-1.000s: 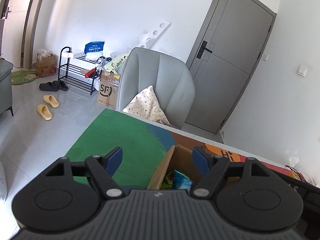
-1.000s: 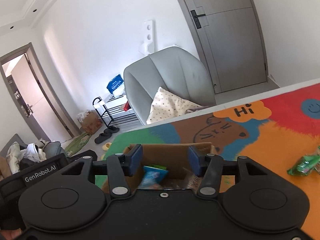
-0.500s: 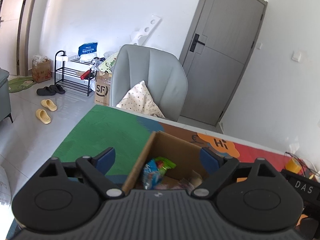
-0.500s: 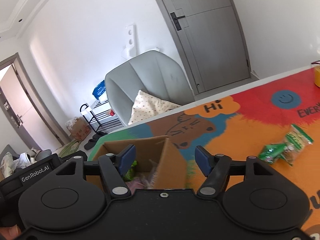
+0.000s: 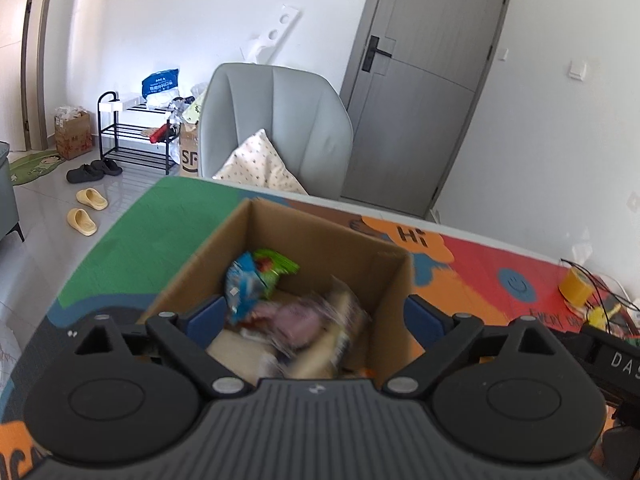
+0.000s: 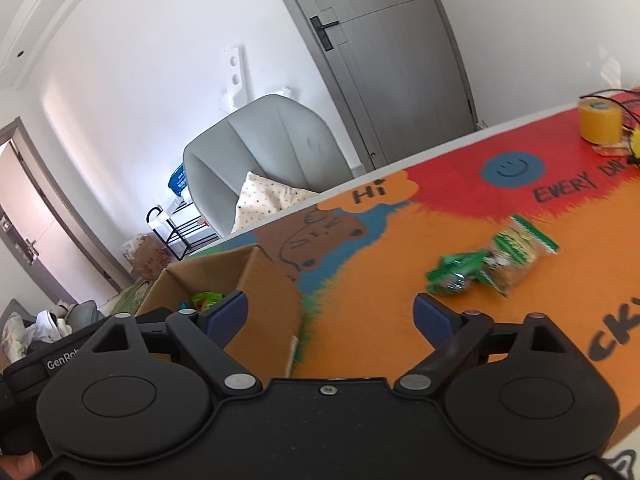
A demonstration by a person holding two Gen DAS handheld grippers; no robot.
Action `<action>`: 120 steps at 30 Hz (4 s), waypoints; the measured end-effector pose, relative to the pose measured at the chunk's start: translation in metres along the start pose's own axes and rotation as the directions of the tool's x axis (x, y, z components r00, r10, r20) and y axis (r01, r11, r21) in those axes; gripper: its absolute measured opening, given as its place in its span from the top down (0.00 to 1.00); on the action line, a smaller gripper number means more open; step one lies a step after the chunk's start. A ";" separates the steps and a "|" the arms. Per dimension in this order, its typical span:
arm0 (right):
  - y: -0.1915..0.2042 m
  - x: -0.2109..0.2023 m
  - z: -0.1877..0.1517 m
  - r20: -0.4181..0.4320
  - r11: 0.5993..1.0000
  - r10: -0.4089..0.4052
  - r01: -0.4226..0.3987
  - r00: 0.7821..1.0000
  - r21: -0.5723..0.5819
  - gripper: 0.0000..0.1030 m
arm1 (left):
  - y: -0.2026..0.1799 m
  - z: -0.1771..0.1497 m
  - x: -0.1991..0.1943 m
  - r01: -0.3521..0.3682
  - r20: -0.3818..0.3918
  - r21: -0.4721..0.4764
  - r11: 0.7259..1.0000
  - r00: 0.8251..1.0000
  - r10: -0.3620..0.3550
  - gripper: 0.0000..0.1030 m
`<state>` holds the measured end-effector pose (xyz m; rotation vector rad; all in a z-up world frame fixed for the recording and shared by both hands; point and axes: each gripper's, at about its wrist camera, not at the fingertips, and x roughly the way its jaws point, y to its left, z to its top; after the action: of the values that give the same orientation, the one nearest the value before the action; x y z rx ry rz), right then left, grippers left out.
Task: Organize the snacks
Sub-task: 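Move both tools back over the last green snacks on the mat, then grasp the green packet with left tool while right tool grasps the cow-printed snack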
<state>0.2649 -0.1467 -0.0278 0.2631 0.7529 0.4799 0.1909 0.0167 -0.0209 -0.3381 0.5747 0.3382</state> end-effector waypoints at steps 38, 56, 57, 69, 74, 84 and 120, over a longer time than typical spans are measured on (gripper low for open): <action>-0.131 -0.021 0.014 0.067 0.988 -0.069 0.059 0.995 0.141 0.24 | -0.145 -0.036 0.045 0.192 -0.098 0.190 0.963 0.979 -0.176 0.08; -0.179 0.010 0.021 0.025 0.969 -0.142 0.134 0.989 0.207 0.29 | -0.185 -0.056 0.119 0.205 -0.136 0.205 0.957 0.974 -0.179 0.08; -0.179 0.011 0.021 0.025 0.969 -0.143 0.135 0.989 0.208 0.29 | -0.185 -0.058 0.123 0.208 -0.135 0.196 0.958 0.974 -0.184 0.08; -0.175 0.024 0.020 0.003 0.971 -0.137 0.134 0.991 0.200 0.29 | -0.177 -0.066 0.149 0.232 -0.106 0.090 0.969 0.969 -0.222 0.11; -0.170 0.030 0.019 -0.005 0.973 -0.135 0.134 0.991 0.190 0.29 | -0.171 -0.064 0.151 0.258 -0.091 0.047 0.965 0.963 -0.253 0.32; -0.155 0.041 0.018 -0.020 0.979 -0.130 0.131 0.991 0.155 0.29 | -0.160 -0.062 0.146 0.253 -0.079 0.031 0.967 0.965 -0.250 0.52; -0.099 0.109 0.025 -0.030 0.959 -0.279 0.277 0.960 -0.059 0.52 | -0.108 -0.042 0.130 0.183 -0.012 -0.063 0.981 0.983 -0.184 0.53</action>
<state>0.3835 -0.1783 -0.1136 0.0945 0.7987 0.2379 0.3166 -0.0686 -0.1056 -0.4506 0.5466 0.1759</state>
